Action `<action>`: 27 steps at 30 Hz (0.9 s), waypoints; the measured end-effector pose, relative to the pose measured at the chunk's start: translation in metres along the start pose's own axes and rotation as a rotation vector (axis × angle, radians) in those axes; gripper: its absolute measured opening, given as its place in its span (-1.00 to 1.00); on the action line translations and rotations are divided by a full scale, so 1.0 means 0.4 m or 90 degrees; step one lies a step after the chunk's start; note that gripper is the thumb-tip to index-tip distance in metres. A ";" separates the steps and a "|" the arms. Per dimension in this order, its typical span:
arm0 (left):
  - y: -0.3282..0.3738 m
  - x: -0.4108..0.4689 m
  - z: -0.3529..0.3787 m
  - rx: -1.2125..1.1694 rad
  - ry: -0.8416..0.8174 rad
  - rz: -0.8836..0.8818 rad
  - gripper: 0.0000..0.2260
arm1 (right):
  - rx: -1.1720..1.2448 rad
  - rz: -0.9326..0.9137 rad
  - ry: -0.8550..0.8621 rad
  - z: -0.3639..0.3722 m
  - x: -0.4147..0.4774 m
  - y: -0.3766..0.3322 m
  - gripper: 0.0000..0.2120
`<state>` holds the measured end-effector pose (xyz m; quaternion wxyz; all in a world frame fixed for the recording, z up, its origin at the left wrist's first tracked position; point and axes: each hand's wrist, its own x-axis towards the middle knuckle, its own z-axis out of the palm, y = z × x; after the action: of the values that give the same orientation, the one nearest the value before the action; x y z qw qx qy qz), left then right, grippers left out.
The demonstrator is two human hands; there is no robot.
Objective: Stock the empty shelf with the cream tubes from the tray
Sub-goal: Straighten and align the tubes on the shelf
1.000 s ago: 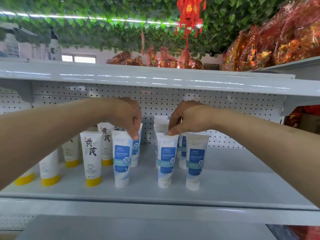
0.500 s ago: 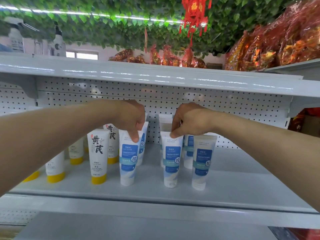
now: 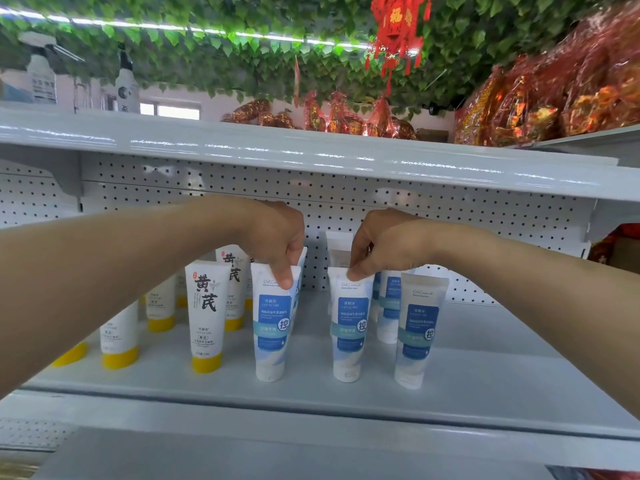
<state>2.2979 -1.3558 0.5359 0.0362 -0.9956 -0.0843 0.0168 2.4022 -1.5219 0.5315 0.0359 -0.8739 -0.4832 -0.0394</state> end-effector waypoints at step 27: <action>0.018 0.024 -0.002 0.034 -0.016 0.051 -0.74 | -0.006 0.012 -0.013 -0.007 -0.004 -0.014 -0.81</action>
<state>2.3087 -1.3612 0.5358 0.0611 -0.9966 -0.0441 0.0327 2.3966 -1.5206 0.5344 0.0274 -0.8787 -0.4755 -0.0327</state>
